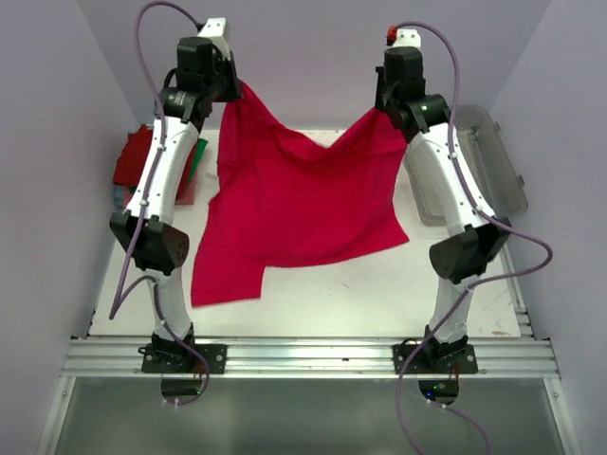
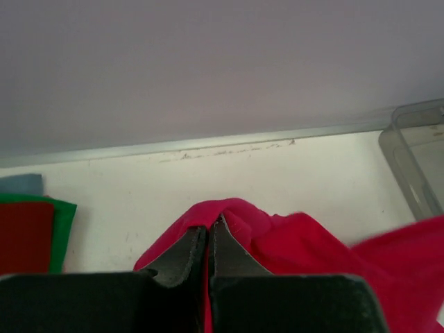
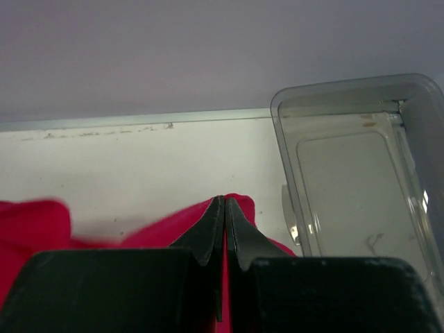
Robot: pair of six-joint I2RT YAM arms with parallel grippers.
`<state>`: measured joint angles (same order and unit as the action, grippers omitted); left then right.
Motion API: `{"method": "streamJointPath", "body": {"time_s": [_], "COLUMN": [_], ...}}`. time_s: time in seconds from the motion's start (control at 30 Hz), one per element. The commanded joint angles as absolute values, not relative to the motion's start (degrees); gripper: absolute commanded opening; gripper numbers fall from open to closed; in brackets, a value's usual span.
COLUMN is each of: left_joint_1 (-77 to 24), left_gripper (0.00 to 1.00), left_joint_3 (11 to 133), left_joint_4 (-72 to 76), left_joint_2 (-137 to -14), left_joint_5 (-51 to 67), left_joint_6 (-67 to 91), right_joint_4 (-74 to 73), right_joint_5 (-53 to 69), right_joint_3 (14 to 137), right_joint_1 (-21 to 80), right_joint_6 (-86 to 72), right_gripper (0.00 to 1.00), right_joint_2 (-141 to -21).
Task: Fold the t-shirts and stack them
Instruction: Flatten the tshirt out
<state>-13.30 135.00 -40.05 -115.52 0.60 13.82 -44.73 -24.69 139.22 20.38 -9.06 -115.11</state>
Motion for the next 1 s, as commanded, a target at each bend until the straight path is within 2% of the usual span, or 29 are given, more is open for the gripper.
{"method": "streamJointPath", "body": {"time_s": [0.0, 0.03, 0.07, 0.1, 0.2, 0.27, 0.37, 0.67, 0.83, 0.93, 0.97], "left_joint_1": [-12.22, -12.22, -12.22, -12.39, -12.66, -12.57, -12.66, -12.57, -12.57, -12.57, -12.48], "left_gripper": [0.00, 0.00, 0.00, 0.00, 0.00, 0.00, 0.00, 0.00, 0.00, 0.00, 0.00], "left_joint_3": [136.87, 134.15, 129.77, 118.42, 105.18, 97.95, 79.78, 49.25, 47.19, 54.38, 60.93], "left_joint_4": [-23.41, -21.03, -17.18, -8.35, -6.41, -7.38, -9.66, -23.36, -31.47, -25.86, -24.10], "left_joint_2": [-99.98, -96.28, -91.80, -81.66, -67.13, -61.20, -52.76, -52.47, -50.37, -51.14, -56.29], "left_joint_5": [8.50, 9.31, 10.62, 11.16, 9.15, 6.52, 4.50, 1.76, 0.27, -3.94, -6.22], "left_joint_6": [11.08, 10.73, 10.55, 10.81, 10.46, 11.50, 14.23, 22.75, 22.50, 20.13, 17.78], "right_joint_4": [-19.73, -13.25, -8.14, -4.08, -4.65, -7.28, -19.38, -32.33, -37.80, -32.10, -29.21], "right_joint_5": [-25.75, -28.01, -28.82, -29.09, -27.95, -29.26, -32.85, -31.73, -34.34, -39.01, -39.28], "right_joint_3": [126.19, 113.16, 107.98, 104.36, 93.11, 85.45, 81.22, 62.86, 60.90, 67.39, 70.20], "right_joint_1": [22.49, 24.15, 27.48, 28.90, 31.37, 31.38, 31.29, 31.38, 31.29, 30.68, 29.98], "right_joint_6": [-2.57, 0.41, 6.62, 8.16, 8.96, 8.09, 4.76, -10.87, -12.75, -9.50, -8.01], "right_gripper": [0.00, 0.00, 0.00, 0.00, 0.00, 0.00, 0.00, 0.00, 0.00, 0.00, 0.00], "right_joint_2": [-92.07, -86.19, -77.52, -73.26, -60.10, -56.09, -55.81, -60.99, -62.58, -65.90, -68.01]}}
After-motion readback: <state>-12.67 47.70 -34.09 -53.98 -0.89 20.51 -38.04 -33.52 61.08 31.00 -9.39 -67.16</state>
